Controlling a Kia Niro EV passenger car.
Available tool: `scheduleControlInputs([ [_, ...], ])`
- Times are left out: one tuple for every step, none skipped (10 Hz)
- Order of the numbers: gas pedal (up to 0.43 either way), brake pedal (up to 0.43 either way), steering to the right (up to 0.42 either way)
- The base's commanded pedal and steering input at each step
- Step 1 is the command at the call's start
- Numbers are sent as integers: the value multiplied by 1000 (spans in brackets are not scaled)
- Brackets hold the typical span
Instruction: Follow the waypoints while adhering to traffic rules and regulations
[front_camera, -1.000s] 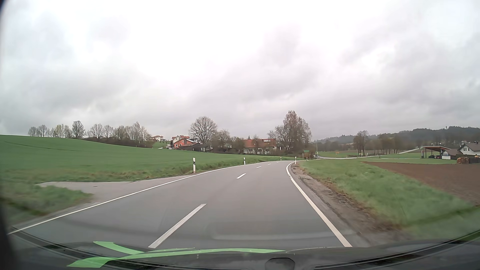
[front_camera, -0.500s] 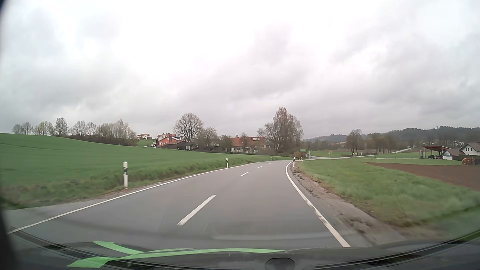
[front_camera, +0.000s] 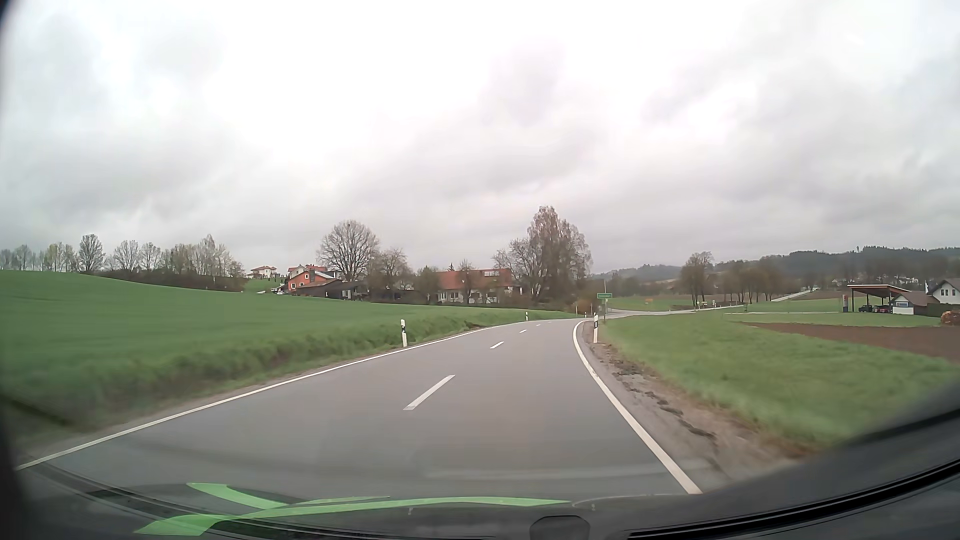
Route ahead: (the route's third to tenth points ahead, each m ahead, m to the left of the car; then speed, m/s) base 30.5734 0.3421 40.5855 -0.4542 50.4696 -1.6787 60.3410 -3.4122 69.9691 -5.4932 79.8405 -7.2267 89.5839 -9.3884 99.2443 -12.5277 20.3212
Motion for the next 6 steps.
scheduleControlInputs([
  [59, 0, 16],
  [47, 0, 16],
  [47, 0, 16],
  [47, 0, 16],
  [47, 0, 16],
  [47, 0, 15],
])
